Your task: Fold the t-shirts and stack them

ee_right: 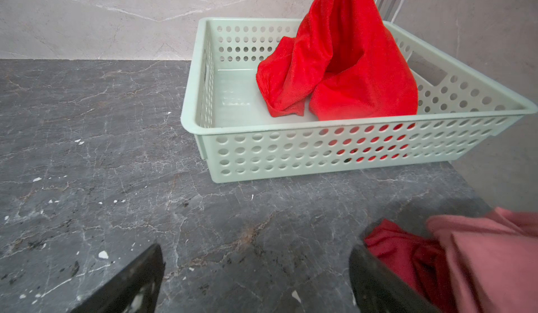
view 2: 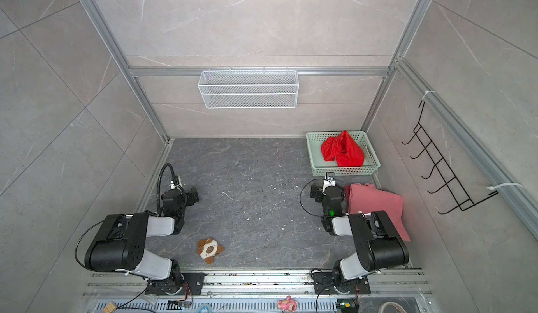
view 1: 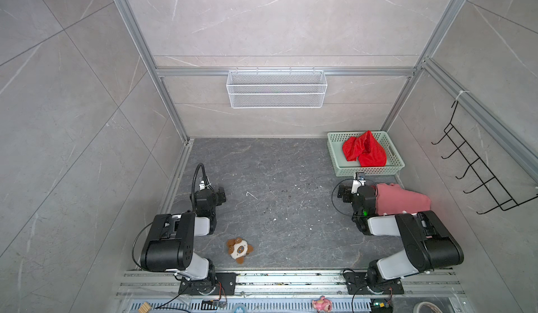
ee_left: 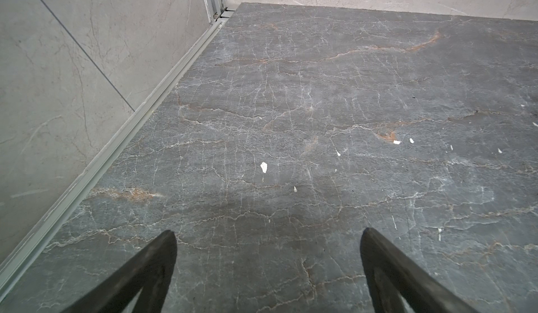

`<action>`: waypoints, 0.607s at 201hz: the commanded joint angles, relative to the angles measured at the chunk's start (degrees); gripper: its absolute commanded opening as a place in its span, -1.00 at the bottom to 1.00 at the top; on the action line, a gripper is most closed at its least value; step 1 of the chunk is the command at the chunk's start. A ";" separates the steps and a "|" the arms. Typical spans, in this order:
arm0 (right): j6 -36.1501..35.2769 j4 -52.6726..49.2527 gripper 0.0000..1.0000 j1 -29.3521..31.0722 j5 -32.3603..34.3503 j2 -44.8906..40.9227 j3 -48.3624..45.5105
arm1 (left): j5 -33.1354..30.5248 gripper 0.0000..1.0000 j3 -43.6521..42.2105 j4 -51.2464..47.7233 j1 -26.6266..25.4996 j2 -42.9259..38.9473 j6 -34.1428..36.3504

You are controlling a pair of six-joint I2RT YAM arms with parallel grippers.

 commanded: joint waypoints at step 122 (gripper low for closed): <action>0.66 -0.26 0.99 -0.15 -0.84 0.01 0.95 | 0.31 1.00 1.30 2.52 0.18 -0.06 0.15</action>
